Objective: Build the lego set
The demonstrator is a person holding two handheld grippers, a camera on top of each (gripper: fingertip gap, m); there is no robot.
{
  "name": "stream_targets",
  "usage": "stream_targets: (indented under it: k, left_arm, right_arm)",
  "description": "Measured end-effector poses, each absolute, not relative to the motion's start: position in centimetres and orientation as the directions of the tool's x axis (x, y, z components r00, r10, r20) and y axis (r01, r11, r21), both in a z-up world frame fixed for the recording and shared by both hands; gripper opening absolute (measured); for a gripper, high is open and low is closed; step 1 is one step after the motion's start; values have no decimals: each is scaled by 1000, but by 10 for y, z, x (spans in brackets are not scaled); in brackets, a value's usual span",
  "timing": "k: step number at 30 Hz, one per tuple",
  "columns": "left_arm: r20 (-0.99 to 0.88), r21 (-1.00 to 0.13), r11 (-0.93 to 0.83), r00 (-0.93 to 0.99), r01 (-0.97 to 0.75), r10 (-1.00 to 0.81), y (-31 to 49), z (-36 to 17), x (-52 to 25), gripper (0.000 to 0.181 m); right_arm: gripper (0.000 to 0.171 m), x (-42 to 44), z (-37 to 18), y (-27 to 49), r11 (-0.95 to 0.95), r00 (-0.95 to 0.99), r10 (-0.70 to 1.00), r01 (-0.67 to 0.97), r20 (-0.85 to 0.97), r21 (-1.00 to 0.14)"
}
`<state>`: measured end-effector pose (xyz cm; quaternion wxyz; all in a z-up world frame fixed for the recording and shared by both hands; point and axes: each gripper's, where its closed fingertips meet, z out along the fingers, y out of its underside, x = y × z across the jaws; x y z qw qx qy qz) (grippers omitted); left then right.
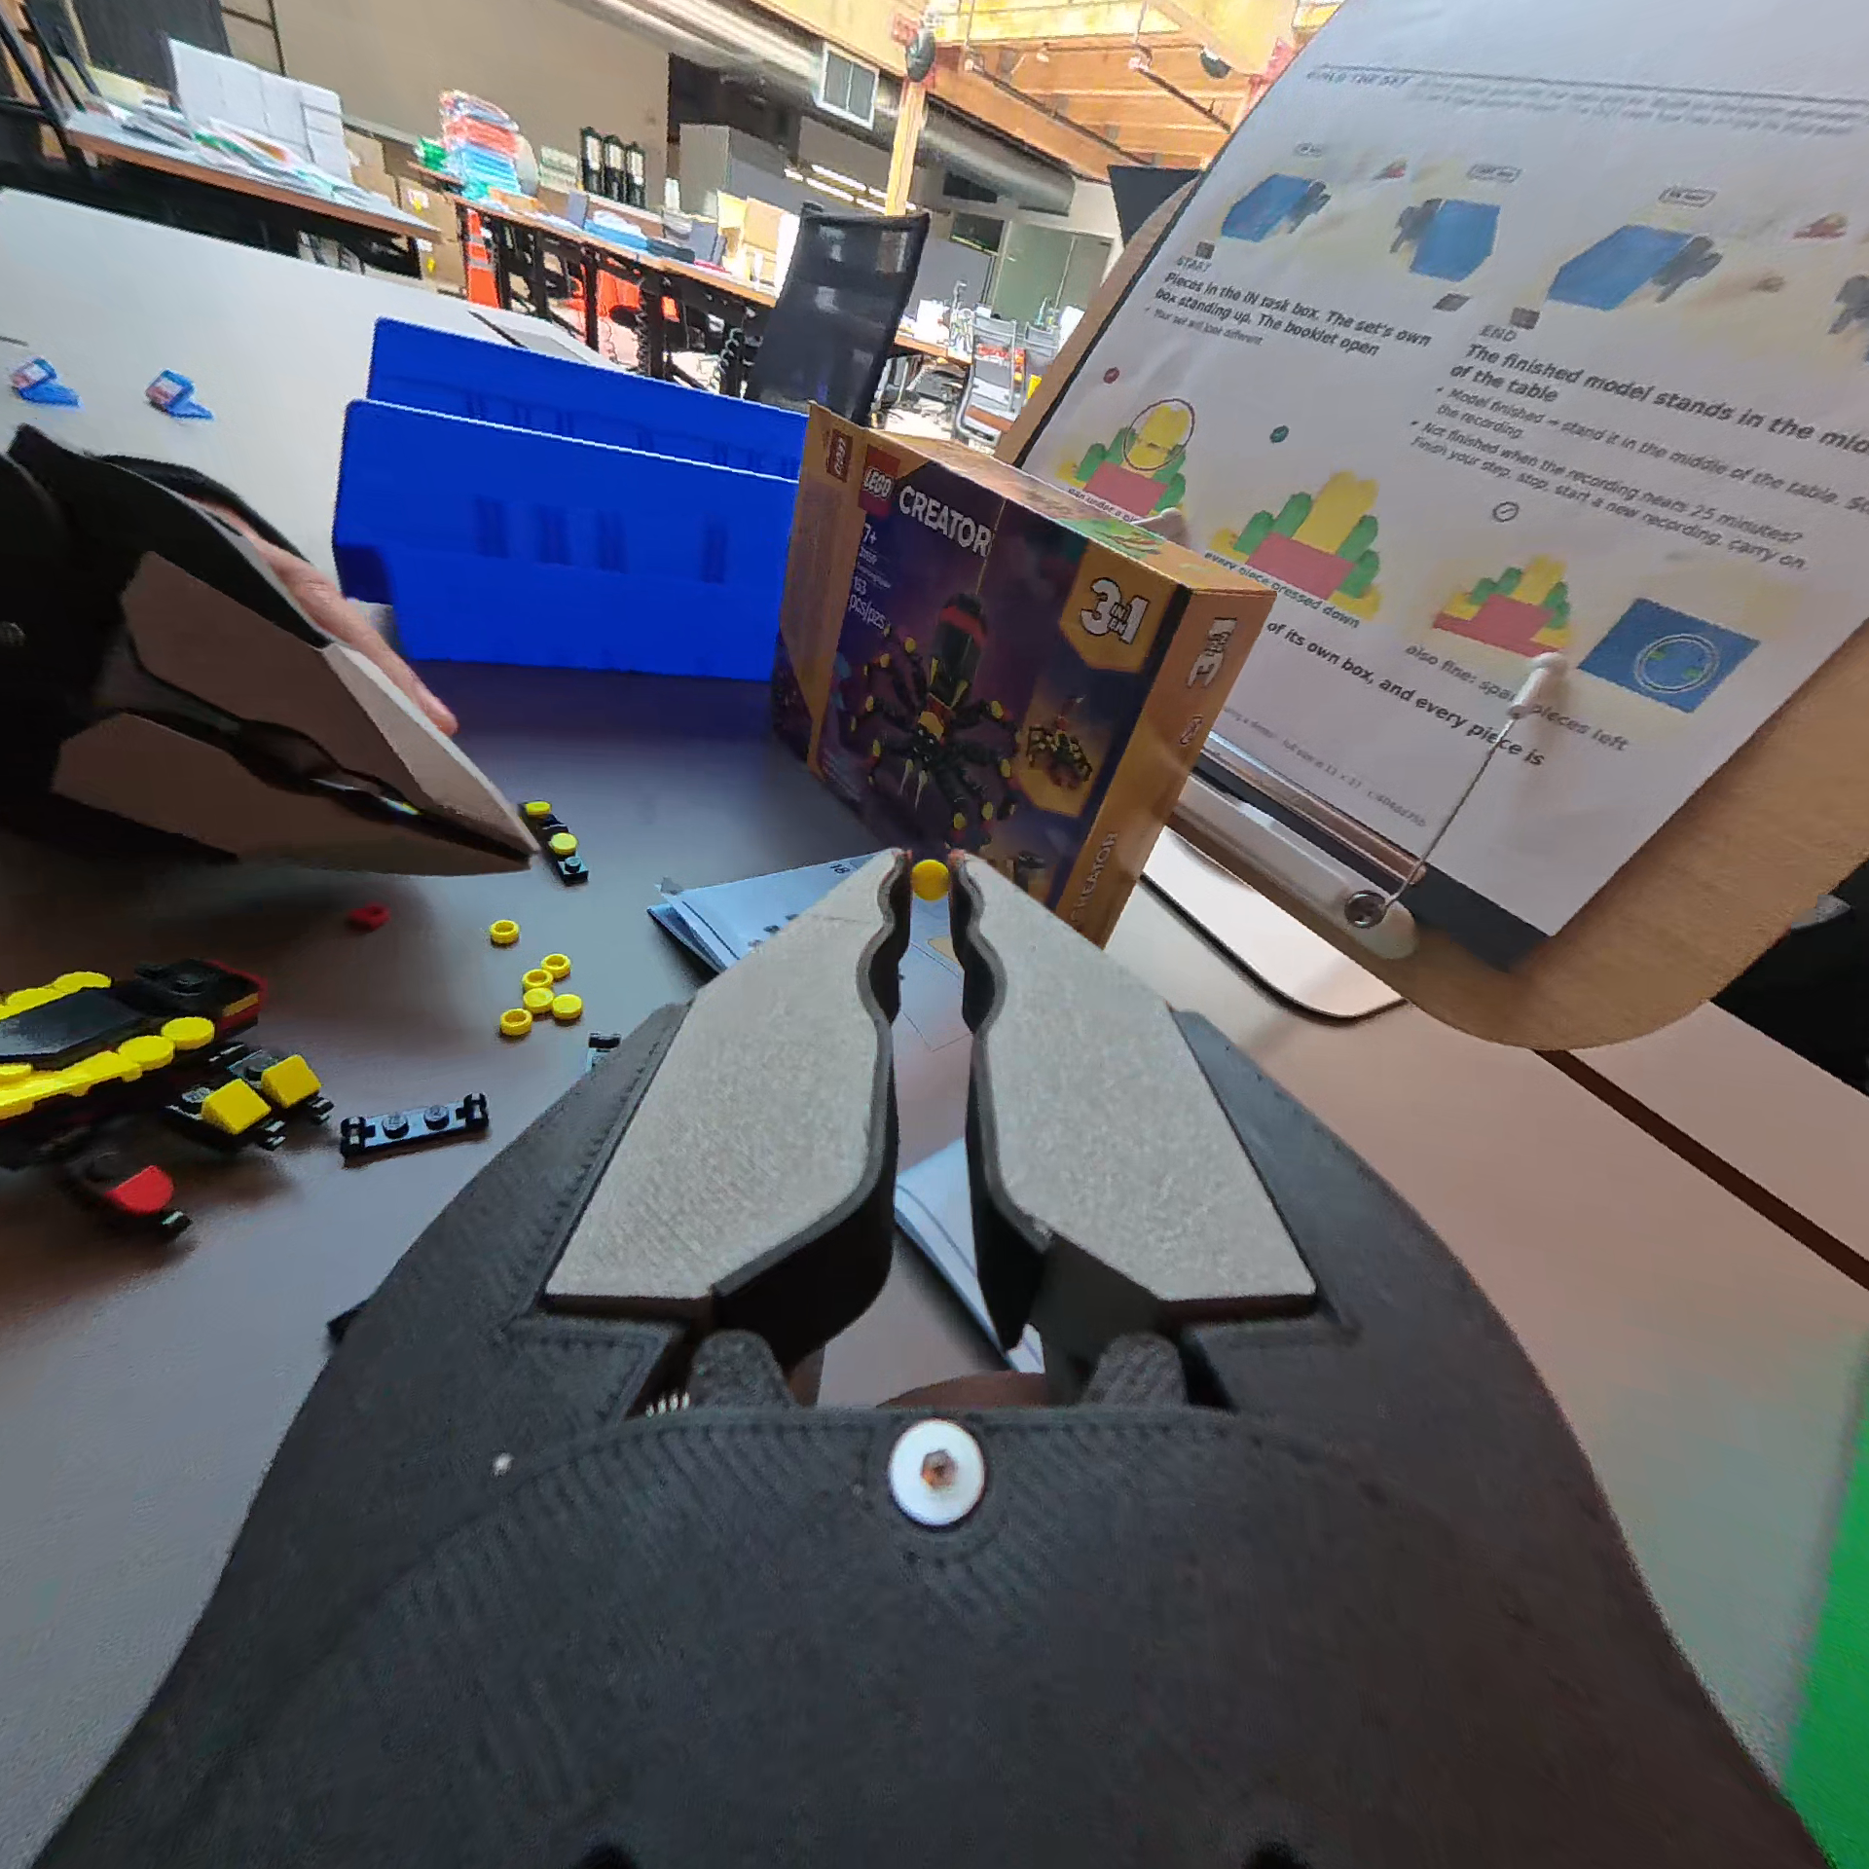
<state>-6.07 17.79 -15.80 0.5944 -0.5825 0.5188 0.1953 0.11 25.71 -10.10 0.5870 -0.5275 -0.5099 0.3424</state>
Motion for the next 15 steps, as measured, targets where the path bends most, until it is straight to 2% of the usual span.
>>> stream_targets:
  k: [3,7,11,15]
  left_arm:
    - [-846,-487,255,378,-835,-376,176,-158,-59,0]
    - [-783,-578,232,452,-782,-427,175,-151,-63,0]
    - [-758,-609,232,470,-758,-453,171,-149,-61,0]
    - [-664,-649,263,363,-714,-653,151,-162,-37,0]
  right_arm:
    - [4,-3,-102,262,237,277,921,156,273,-959]
    - [3,-1,-102,269,199,308,921,158,239,-967]
    - [3,1,-99,279,145,341,923,126,180,-981]
    - [3,0,-96,275,153,318,931,99,177,-983]
